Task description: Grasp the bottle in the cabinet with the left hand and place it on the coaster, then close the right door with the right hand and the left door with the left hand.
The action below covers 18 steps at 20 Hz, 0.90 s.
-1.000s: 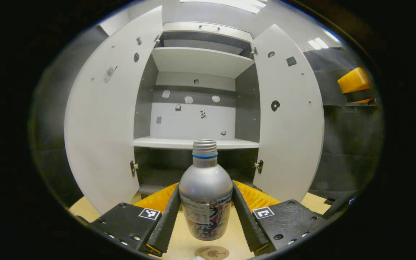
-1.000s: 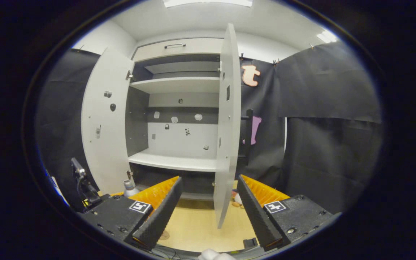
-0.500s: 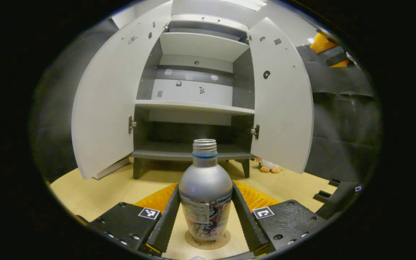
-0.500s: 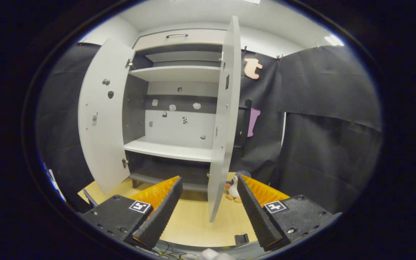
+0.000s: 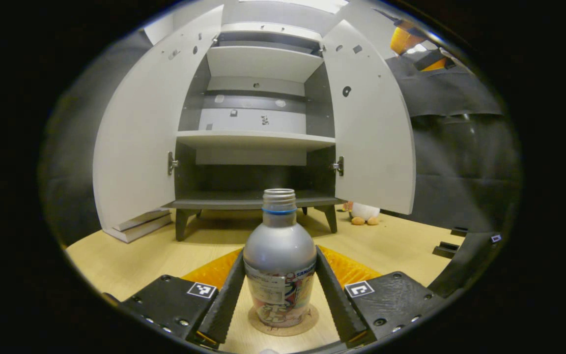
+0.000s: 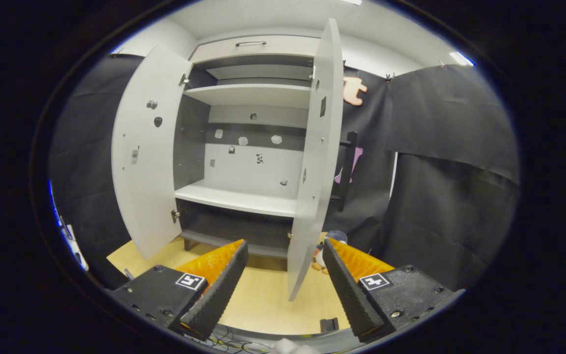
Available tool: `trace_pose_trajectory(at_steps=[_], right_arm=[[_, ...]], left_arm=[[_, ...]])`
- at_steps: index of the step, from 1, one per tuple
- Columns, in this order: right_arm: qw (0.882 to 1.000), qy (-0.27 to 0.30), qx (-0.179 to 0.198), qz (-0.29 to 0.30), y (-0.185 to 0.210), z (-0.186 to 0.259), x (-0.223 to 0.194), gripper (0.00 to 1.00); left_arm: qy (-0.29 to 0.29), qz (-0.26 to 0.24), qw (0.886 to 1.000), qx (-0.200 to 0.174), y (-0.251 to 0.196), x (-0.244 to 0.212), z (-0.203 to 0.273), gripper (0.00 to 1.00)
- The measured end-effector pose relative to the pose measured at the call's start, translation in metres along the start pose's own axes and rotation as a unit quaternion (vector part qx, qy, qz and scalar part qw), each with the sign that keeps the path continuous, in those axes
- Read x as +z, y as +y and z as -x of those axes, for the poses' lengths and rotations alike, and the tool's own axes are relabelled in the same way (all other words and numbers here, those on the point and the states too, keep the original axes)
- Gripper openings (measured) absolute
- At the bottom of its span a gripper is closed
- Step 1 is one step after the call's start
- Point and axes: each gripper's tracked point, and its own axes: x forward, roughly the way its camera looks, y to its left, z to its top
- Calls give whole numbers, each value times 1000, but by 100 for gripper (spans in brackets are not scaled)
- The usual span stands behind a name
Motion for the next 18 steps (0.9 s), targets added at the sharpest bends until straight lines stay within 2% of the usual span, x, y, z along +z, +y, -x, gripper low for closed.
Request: trace_pose_trajectory(at_steps=[1, 2, 3, 4, 5, 7, 9, 13, 18], right_arm=[[1000, 1, 2, 1, 1, 0, 0, 100], [1000, 1, 4, 2, 2, 1, -1, 100], [1000, 1, 5, 2, 3, 2, 0, 99], [1000, 0, 5, 2, 4, 3, -1, 100], [1000, 0, 5, 3, 4, 4, -1, 100], [1000, -2, 6, 0, 5, 7, -2, 100], [1000, -5, 8, -5, 5, 9, -1, 100], [1000, -19, 5, -17, 2, 14, 1, 100], [998, -46, -6, -38, -7, 19, 5, 100]], left_arm=[[2, -4, 1000, -4, -2, -2, -1, 80], [6, -8, 1000, -3, -3, -5, 1, 81], [8, -10, 1000, -1, -2, -5, 1, 88], [7, -8, 1000, 0, -2, -3, 4, 85], [4, -6, 1000, 1, -2, 2, 5, 90], [-6, -10, 1000, 6, -1, 16, 8, 90], [-12, -18, 1000, 12, 2, 32, 8, 98], [-40, -31, 999, 21, 7, 89, 12, 98], [-62, -3, 998, 24, 18, 176, 21, 97]])
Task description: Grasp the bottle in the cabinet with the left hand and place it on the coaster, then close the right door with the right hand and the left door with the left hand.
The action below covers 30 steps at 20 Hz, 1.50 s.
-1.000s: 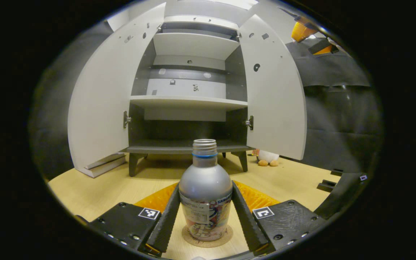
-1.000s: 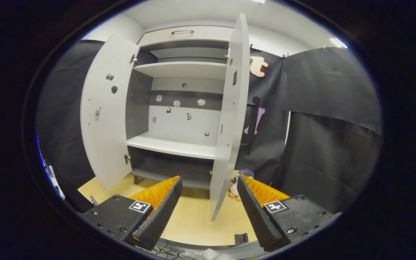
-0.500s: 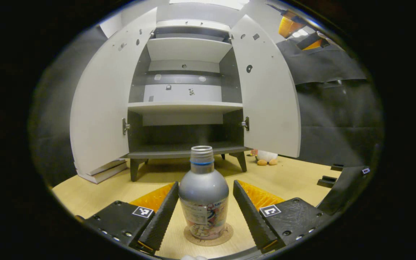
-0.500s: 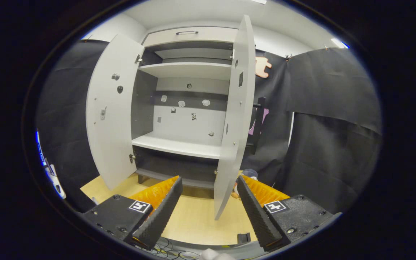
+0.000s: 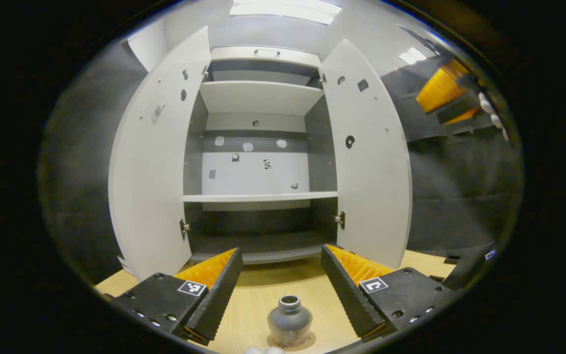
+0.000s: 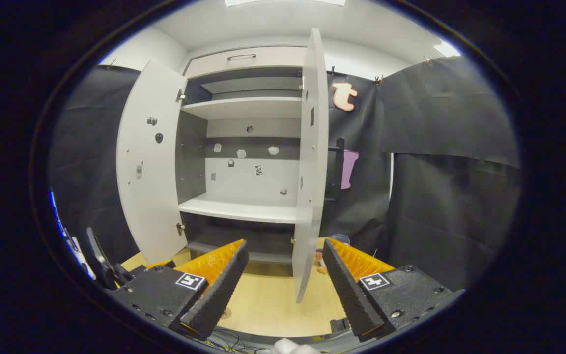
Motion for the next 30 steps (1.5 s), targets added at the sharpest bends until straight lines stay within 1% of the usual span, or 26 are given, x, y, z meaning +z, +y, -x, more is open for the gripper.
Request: trace_pose_trajectory(at_steps=[3, 6, 7, 8, 11, 14, 17, 19, 20, 21, 22, 23, 26, 27, 30], right_arm=[[1000, -21, -13, -4, -5, 5, 5, 100], [999, -37, -22, -6, -7, 12, 8, 100], [999, -41, -27, -7, -8, 14, 7, 99], [999, -44, -30, -8, -9, 17, 7, 100], [998, -43, -51, -13, -14, 20, -3, 99], [998, -24, -64, -16, -25, 17, -15, 99], [996, -24, -83, -17, -60, 6, -6, 99], [994, -36, -99, -18, -91, -8, 9, 100], [994, -40, -100, -23, -105, -17, 17, 99], [994, -46, -99, -30, -117, -27, 25, 99], [994, -46, -96, -34, -130, -38, 32, 100], [994, -45, -91, -38, -142, -48, 38, 99], [995, -59, -65, -42, -168, -83, 63, 100], [996, -64, -51, -44, -172, -96, 72, 99], [996, -67, 5, -52, -172, -131, 86, 99]], left_arm=[[-15, -6, 1000, 1, 14, 54, 7, 98], [-27, -22, 999, 18, 40, 98, 23, 99], [-25, -25, 999, 25, 49, 108, 31, 99], [-17, -30, 999, 35, 59, 115, 42, 99], [4, -36, 998, 60, 78, 125, 78, 98], [28, -37, 996, 81, 88, 119, 109, 99], [47, -23, 994, 94, 83, 113, 122, 99], [55, -10, 993, 106, 80, 113, 118, 99], [55, -8, 992, 116, 78, 114, 115, 99], [56, -11, 990, 127, 76, 116, 111, 98], [58, -13, 988, 139, 75, 118, 106, 98], [63, -14, 986, 152, 72, 119, 101, 98], [62, -19, 981, 181, 62, 129, 84, 99], [60, -21, 980, 191, 59, 132, 80, 98], [56, -30, 971, 229, 53, 140, 73, 99]])
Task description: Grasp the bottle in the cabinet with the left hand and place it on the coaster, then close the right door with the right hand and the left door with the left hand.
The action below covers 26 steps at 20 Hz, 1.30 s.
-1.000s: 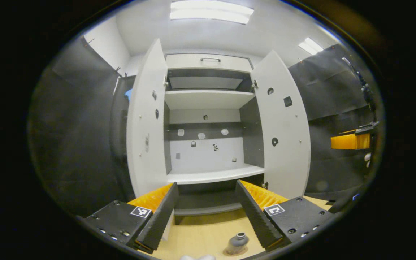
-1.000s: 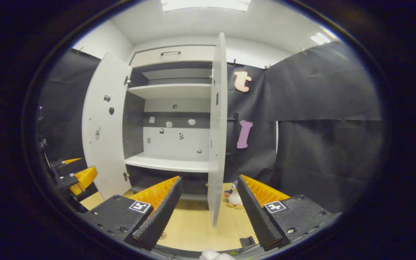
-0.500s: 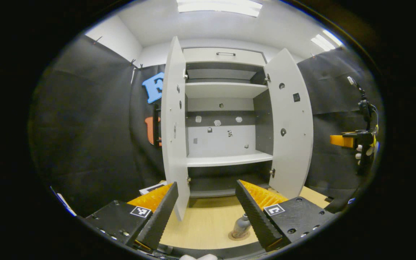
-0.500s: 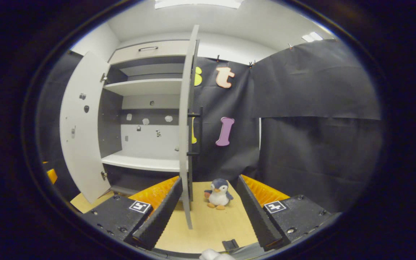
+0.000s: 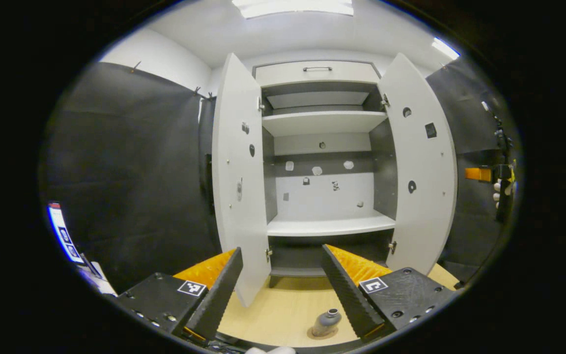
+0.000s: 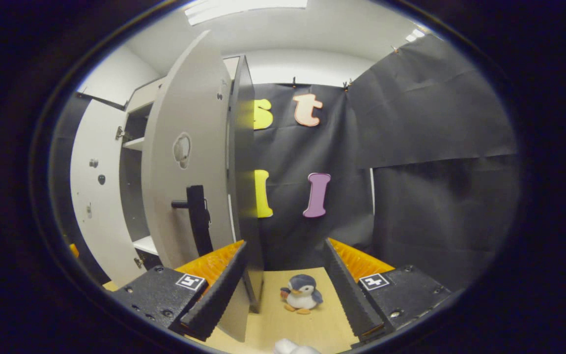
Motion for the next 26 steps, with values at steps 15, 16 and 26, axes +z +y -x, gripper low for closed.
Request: trace_pose_trajectory(at_steps=[15, 16, 26], right_arm=[[998, 10, 52, 42, 60, -13, 1, 91], [997, 11, 58, 44, 72, -14, 0, 94], [989, 30, 122, 78, 176, -22, -22, 100]], left_arm=[[-10, 0, 1000, 29, 35, 1, 20, 97], [-10, 0, 999, 30, 41, 1, 21, 98], [-8, 3, 999, 47, 93, -4, 18, 99]])
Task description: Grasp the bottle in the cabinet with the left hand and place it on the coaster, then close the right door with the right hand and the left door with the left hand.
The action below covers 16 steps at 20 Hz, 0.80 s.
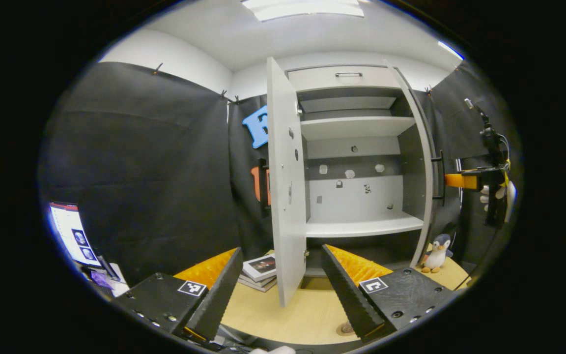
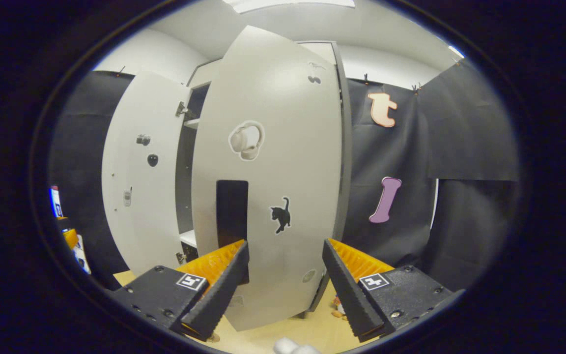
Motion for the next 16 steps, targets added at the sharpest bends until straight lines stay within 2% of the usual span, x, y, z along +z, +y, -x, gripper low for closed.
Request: trace_pose_trajectory(at_steps=[11, 16], right_arm=[[1000, 9, -8, -5, 27, 30, -13, 100], [999, 31, -11, -10, 47, 60, -41, 99]], left_arm=[[-2, 3, 1000, -17, 21, 3, -29, 98], [-9, -4, 1000, -23, 52, 14, -62, 97]])
